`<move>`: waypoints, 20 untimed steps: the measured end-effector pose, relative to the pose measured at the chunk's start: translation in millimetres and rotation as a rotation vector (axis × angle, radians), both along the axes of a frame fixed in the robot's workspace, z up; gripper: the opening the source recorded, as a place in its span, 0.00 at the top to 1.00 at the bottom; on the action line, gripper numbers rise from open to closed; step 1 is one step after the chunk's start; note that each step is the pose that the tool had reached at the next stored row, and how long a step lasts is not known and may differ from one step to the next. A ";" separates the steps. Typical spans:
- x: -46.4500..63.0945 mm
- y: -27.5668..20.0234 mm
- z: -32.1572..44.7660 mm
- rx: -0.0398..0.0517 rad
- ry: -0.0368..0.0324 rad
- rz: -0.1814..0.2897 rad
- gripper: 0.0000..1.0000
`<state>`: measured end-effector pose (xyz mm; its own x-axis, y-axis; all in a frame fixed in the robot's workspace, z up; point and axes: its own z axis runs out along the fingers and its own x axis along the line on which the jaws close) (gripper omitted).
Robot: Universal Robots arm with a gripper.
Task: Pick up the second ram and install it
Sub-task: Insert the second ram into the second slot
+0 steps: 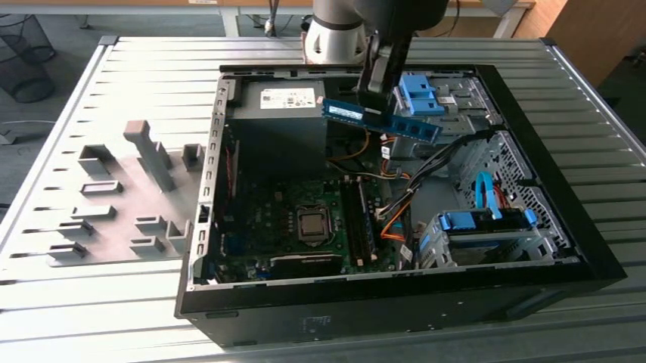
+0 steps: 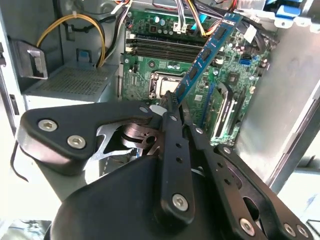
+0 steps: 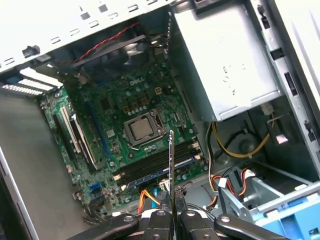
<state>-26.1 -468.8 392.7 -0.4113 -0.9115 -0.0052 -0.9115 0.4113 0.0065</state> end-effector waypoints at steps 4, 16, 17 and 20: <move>0.0 0.0 -0.2 0.0001 -0.0001 -0.045 0.86; 0.0 0.0 -0.4 0.0001 -0.0001 -0.119 0.86; 0.0 0.0 -0.4 0.0000 -0.0001 -0.119 0.86; 0.0 0.0 -0.3 0.0000 -0.0001 -0.119 0.86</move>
